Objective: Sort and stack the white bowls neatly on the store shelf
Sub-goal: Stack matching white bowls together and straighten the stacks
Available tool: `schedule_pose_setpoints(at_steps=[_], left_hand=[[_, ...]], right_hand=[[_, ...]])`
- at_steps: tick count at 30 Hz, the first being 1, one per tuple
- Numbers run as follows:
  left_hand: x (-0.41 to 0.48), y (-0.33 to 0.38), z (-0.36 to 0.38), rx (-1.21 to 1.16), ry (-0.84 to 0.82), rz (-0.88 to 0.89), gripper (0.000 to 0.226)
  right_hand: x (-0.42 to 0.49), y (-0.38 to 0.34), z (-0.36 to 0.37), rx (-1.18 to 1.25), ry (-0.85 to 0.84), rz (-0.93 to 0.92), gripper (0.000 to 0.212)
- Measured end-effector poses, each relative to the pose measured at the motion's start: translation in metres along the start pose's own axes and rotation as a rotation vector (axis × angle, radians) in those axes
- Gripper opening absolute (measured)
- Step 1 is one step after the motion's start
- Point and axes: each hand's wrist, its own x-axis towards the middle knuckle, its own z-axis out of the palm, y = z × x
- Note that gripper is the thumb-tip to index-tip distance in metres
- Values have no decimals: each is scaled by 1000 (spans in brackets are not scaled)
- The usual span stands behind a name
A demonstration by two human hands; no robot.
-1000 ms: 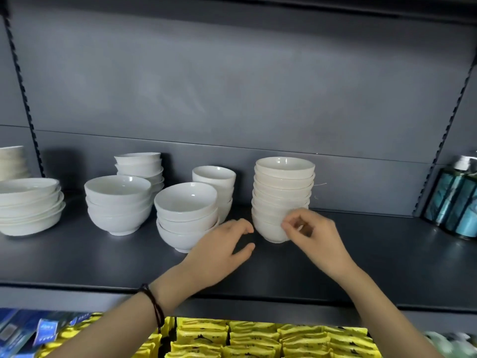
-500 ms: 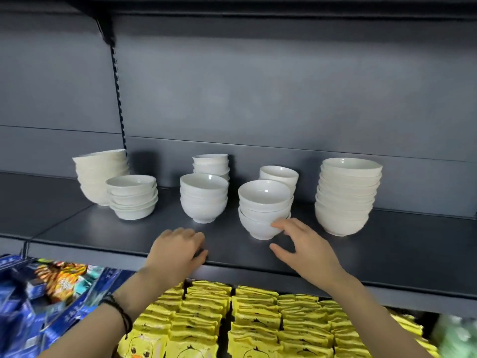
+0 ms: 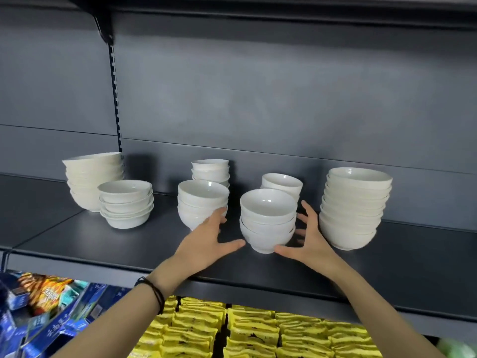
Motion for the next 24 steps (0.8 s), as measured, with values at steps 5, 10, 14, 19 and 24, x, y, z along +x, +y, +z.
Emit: schedule_pose_setpoints(at_steps=[5,10,14,19,24], left_hand=[[26,14,28,-369,-43,9,119],[37,26,41,-618,-68,-51,121],[39,27,49,-661,-40,-45,112],[34,26,51,-735,46,12,114],[16,20,38,-743,70,64,111]], right_hand=[[10,8,-4,104,-114,-46,121],[19,8,-2,225,-144,-89,110],[24,10,0,236,-102,-110,103],[19,5,2,196,-127,-145,116],[7,-7,16,165,-84,-136,122]])
